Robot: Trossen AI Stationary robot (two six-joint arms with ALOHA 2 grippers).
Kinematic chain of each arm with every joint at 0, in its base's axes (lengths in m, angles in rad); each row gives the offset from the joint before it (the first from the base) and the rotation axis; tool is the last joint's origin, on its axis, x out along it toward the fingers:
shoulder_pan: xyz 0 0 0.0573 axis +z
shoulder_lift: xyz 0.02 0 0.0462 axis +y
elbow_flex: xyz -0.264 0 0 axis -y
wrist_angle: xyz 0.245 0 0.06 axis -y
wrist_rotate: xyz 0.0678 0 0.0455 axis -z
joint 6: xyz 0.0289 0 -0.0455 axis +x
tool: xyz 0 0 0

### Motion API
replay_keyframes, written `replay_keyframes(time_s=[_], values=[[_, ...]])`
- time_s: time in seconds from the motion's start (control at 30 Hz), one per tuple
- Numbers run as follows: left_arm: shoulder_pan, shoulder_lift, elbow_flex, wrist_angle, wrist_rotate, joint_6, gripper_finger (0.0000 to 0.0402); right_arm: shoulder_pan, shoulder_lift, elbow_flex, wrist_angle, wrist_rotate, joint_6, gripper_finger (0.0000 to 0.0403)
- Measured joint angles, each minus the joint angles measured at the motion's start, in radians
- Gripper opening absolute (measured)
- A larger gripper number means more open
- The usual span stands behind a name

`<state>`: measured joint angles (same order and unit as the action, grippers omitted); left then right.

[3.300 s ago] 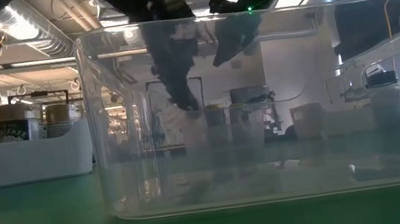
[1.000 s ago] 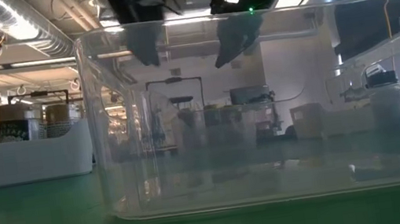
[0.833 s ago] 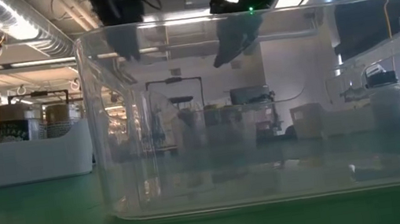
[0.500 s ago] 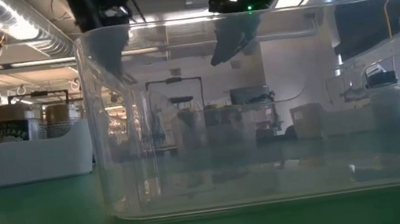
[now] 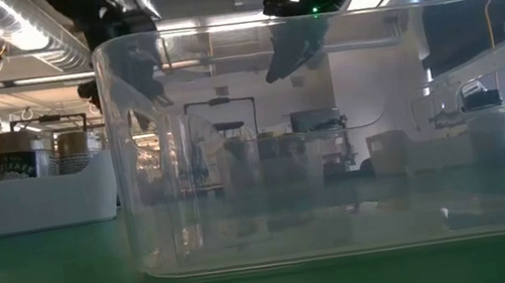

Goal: Sort spices by type
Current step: Put the brown spice bottle into the bottom transparent bin

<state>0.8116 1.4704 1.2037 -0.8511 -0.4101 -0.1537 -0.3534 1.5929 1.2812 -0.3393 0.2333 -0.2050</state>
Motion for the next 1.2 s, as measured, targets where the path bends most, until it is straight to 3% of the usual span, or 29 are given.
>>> replay_keyframes(time_s=[0.57, 1.2], values=[[0.114, 0.241, -0.019, 0.025, 0.008, -0.007, 0.0310, 0.000, 0.000, 0.000, 0.000, -0.018, 0.000, 0.0351], [0.138, 0.321, -0.019, 0.025, 0.044, -0.028, 0.0310, 0.000, 0.000, 0.000, -0.003, -0.052, -0.001, 0.0351]])
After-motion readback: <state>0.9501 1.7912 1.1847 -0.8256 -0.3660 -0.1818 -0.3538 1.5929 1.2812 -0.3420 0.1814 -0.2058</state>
